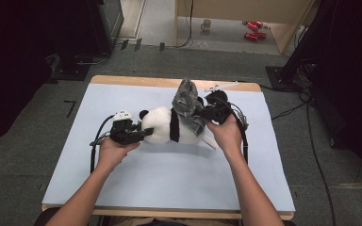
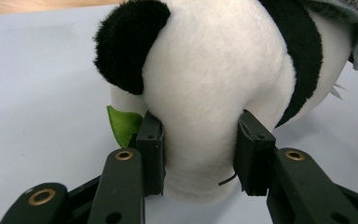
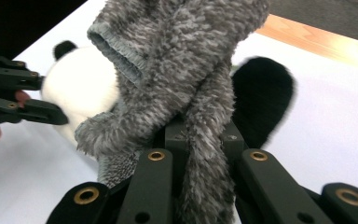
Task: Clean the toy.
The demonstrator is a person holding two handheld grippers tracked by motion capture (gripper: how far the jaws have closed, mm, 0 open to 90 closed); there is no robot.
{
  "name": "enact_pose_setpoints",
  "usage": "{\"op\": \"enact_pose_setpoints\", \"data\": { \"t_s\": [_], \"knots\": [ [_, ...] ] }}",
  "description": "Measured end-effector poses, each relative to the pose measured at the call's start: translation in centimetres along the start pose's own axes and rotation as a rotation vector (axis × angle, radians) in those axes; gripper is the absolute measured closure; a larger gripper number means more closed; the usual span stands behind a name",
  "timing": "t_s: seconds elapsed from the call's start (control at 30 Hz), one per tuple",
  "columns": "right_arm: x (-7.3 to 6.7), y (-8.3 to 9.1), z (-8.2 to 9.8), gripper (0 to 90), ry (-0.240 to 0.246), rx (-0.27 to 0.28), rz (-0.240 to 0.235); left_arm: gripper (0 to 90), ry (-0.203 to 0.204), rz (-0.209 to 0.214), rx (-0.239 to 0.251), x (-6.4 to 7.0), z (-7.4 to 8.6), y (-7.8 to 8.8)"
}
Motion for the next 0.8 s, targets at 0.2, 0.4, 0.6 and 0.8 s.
{"op": "enact_pose_setpoints", "data": {
  "t_s": [0.2, 0.4, 0.6, 0.8],
  "knots": [
    [1.3, 1.0, 0.6, 80.2, -0.014, -0.002, 0.033, 63.2, 0.006, 0.025, -0.030, 0.2, 0.0, 0.2],
    [1.9, 3.1, 0.4, 80.4, -0.050, 0.039, 0.025, 66.8, 0.073, 0.091, -0.073, 0.3, -0.3, 0.9],
    [-1.0, 4.9, -1.5, 80.4, 0.016, 0.094, -0.024, 67.4, 0.172, 0.130, -0.112, 1.0, -0.7, 2.1],
    [-4.7, 3.7, -2.4, 80.4, 0.066, 0.103, -0.116, 65.7, 0.150, 0.079, -0.094, 0.8, -0.7, 1.7]
  ]
}}
Point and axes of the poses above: each handheld gripper's, and its own axes: y roughly backward along the jaws, z roughly out of its underside, x roughly to its right, the point moved 6 cm from there along -y, roughly forward along the jaws, and after that the axes turned 4 degrees about y, right-handed, at the moved point
